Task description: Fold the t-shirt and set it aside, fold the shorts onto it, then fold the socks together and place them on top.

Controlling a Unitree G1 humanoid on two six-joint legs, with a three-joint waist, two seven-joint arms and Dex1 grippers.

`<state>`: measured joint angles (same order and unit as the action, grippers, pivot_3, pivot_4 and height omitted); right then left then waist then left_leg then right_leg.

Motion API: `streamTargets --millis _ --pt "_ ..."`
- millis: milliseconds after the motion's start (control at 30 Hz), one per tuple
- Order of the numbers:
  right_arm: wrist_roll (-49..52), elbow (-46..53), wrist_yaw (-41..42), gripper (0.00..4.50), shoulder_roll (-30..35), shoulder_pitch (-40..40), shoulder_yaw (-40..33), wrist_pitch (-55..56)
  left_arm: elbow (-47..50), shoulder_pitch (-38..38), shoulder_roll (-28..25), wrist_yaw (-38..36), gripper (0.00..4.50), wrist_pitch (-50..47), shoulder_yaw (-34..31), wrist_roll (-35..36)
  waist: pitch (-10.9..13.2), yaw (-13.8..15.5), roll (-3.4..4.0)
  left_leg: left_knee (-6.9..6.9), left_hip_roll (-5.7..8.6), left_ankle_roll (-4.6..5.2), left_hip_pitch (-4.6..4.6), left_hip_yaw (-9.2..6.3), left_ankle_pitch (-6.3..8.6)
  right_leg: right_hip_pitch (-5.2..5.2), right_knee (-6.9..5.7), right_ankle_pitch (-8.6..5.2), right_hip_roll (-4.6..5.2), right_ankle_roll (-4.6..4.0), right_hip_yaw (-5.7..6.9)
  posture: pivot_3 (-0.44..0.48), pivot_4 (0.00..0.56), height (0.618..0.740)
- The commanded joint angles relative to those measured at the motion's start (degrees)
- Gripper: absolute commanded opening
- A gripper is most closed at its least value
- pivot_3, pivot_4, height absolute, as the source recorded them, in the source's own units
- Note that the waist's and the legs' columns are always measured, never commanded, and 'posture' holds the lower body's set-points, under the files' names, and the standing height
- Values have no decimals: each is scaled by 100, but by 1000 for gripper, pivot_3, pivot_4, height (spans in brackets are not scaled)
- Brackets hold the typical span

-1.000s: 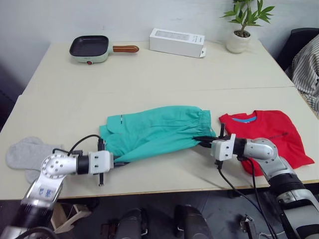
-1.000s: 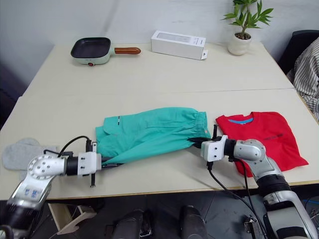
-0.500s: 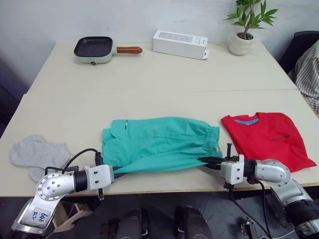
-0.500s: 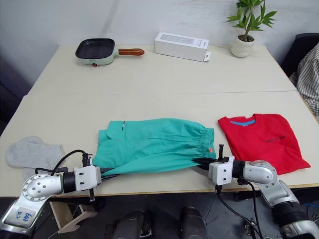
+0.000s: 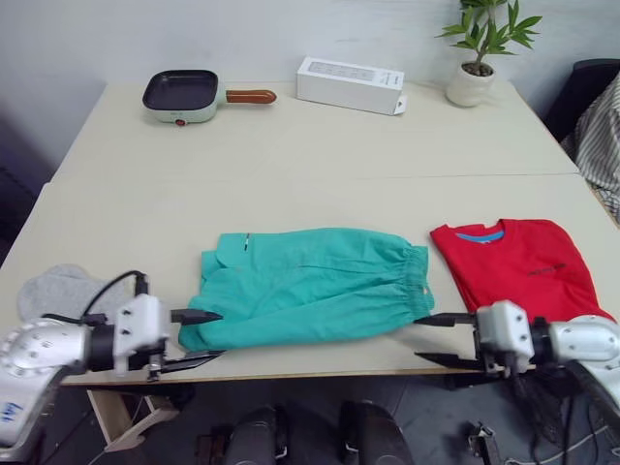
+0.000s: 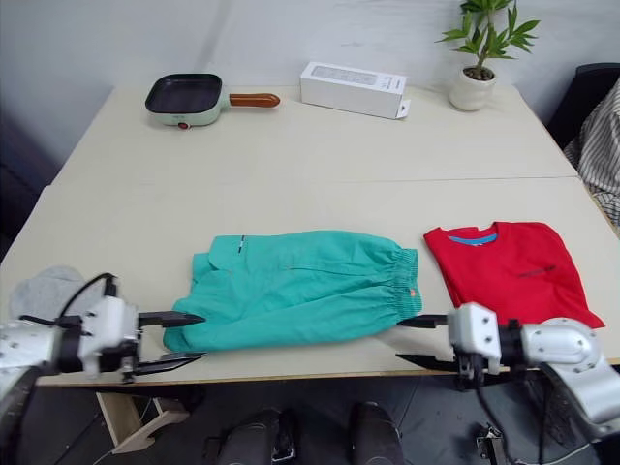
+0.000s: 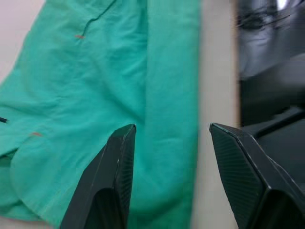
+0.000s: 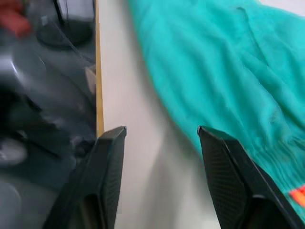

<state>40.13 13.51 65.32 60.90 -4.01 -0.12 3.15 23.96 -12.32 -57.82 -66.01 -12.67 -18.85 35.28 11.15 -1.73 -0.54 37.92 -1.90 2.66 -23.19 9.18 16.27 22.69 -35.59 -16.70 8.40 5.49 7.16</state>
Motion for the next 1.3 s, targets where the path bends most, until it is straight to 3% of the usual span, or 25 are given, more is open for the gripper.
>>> streamTargets --millis 33,100,200,300,500,700,867,1033,1167,1300 --pt "983 771 -448 1843 -71 264 -316 -1265 319 494 -64 124 2600 -794 -243 940 0 19 3 0 -1 2 3 -3 0 -3 0 -1 0 0 2 0 150 740" --pt "890 938 -906 1107 -488 559 -146 -1572 258 1086 229 564 1972 -1048 54 1070 0 41 3 -1 0 4 4 -8 1 -7 3 -4 -1 -4 6 0 150 740" --pt "65 1091 -1417 11 -1309 902 386 -1521 -24 1783 781 903 995 -894 903 316 -2 131 5 -2 6 -8 2 -11 -7 -7 2 -2 -2 -1 8 0 150 740" --pt "-1121 784 -2404 0 -2452 1258 978 -1243 -551 2247 1494 1286 23 -619 1715 -483 -3 166 4 -5 12 -15 -5 4 -7 7 -6 0 -13 3 10 0 150 740" --pt "-2963 -474 -3708 0 -3980 1337 1446 -148 -1457 2838 2473 1956 23 -125 2928 -2024 -5 160 -1 2 12 -10 -15 30 -7 21 -6 8 -66 17 27 0 150 740" --pt "-3329 -761 -4471 0 -4318 974 802 73 -1861 2671 2660 3079 23 -764 3201 -3248 -14 146 -3 1 0 16 -15 45 -21 44 -24 9 -70 18 -13 0 150 740" --pt "-2741 -1271 -4743 0 -4625 974 -59 -27 -1700 2244 2765 3271 23 -1072 3030 -3134 -93 117 -3 1 -23 -18 4 52 -5 33 -24 7 -61 14 -61 0 150 740" --pt "-2396 -1626 -4807 0 -4697 1117 -646 -257 -1801 2164 2917 3169 23 -429 2737 -2893 -133 82 6 -6 -41 -34 44 51 5 1 -23 -7 -65 -12 -61 0 150 740" --pt "-1878 -1349 -4660 0 -4802 1354 -934 -441 -1929 2278 3175 2923 23 1242 2372 -2608 -128 40 13 -26 -42 -39 52 59 4 8 -24 -17 -62 -29 -64 0 150 740" --pt "-1281 -437 -4202 0 -4833 1719 -570 -1101 -1733 2743 3535 2554 23 1070 1926 -1586 -124 2 17 -31 -46 -17 -5 62 -30 76 -43 -20 -64 -35 -65 0 150 740"
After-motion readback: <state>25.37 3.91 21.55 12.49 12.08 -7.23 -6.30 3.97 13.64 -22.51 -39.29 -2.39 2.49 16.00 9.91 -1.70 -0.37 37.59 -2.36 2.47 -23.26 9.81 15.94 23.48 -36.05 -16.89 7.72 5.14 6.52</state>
